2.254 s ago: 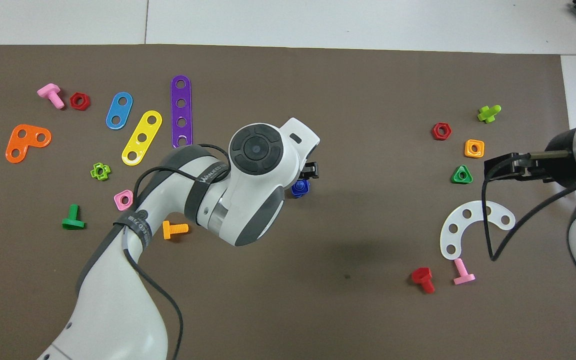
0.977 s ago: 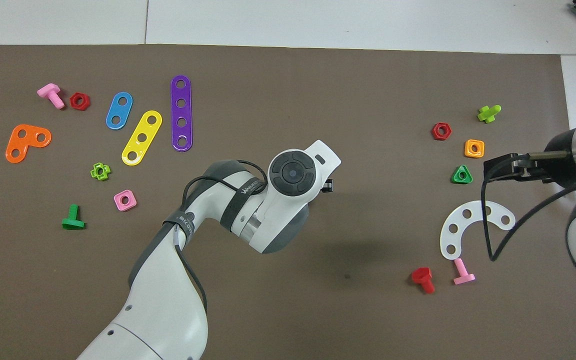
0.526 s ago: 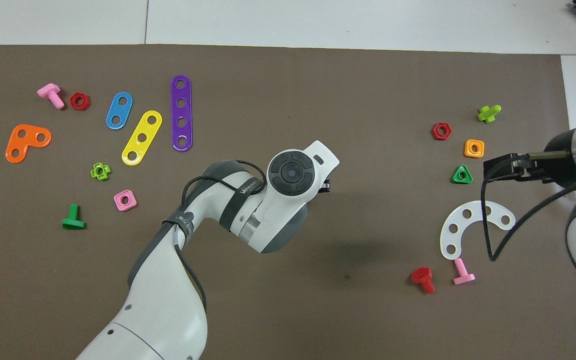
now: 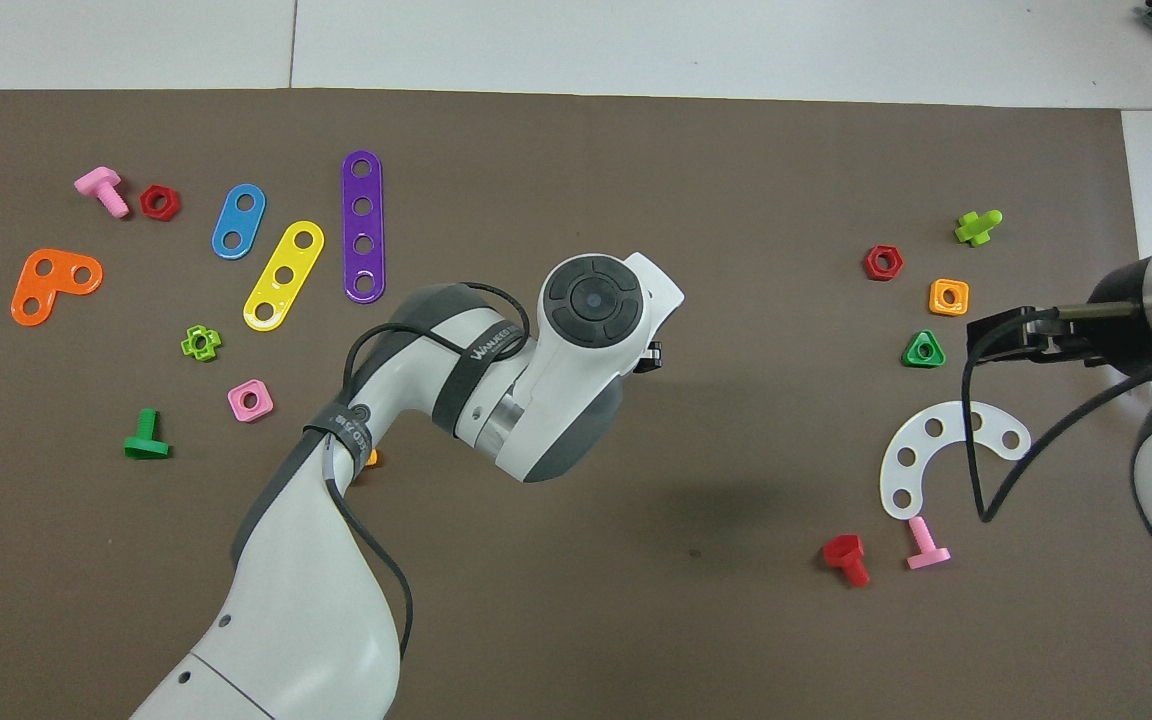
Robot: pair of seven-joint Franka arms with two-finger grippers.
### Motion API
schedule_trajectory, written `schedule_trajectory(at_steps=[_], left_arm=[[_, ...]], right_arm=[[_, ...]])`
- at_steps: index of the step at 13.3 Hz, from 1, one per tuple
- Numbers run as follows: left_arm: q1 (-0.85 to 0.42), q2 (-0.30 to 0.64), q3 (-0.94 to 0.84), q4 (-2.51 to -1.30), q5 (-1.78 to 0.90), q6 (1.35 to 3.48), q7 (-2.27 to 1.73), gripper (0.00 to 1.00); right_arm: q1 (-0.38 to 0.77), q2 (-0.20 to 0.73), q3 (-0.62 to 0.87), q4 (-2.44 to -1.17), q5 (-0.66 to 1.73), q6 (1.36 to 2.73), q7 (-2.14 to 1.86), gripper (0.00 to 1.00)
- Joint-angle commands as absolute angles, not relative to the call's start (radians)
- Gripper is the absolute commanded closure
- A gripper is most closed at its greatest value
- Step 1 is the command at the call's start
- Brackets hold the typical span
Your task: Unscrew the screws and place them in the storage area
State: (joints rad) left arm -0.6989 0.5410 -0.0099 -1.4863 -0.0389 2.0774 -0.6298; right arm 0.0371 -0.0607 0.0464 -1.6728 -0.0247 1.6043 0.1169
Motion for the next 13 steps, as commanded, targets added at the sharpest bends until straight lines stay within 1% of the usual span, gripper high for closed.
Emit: schedule_trajectory(at_steps=[1,3,4,5,7,9,10,13], left_arm=[[-0.622,0.568,-0.009,-1.355,-0.07,1.95,-0.623,1.0],[-0.537,0.565,-0.012,-1.35,-0.078,1.91,-0.611,1.0],[-0.497,0.565,-0.012,-1.356,-0.08,1.895,-0.57,1.0],[-0.456,0.56,-0.014,-1.367,-0.096,1.873,-0.486,1.0],[-0.355,0.546,-0.012,-1.406,-0.106,1.797,-0.299,1.0],[-0.304,0.503,-0.009,-1.501,-0.104,1.775,-0.139,1.0],[-0.287,0.479,-0.008,-1.559,-0.097,1.79,-0.085,1.0],[-0.281,0.442,0.002,-1.666,-0.074,1.836,-0.02,1.0]], right_arm=[[0.035,-0.086,0.051,-1.704,-0.026,1.655,0.156,0.0],[0.05,-0.077,0.058,-1.706,-0.025,1.67,0.195,0.0],[0.089,-0.074,0.058,-1.713,-0.023,1.695,0.237,0.0],[0.101,-0.077,0.06,-1.741,-0.023,1.721,0.282,0.0],[0.162,-0.081,0.061,-1.792,-0.023,1.793,0.314,0.0],[0.222,-0.034,0.061,-1.787,-0.025,1.812,0.357,0.0],[0.248,-0.009,0.061,-1.787,-0.025,1.847,0.391,0.0],[0.319,0.104,0.061,-1.729,-0.028,1.933,0.481,0.0]])
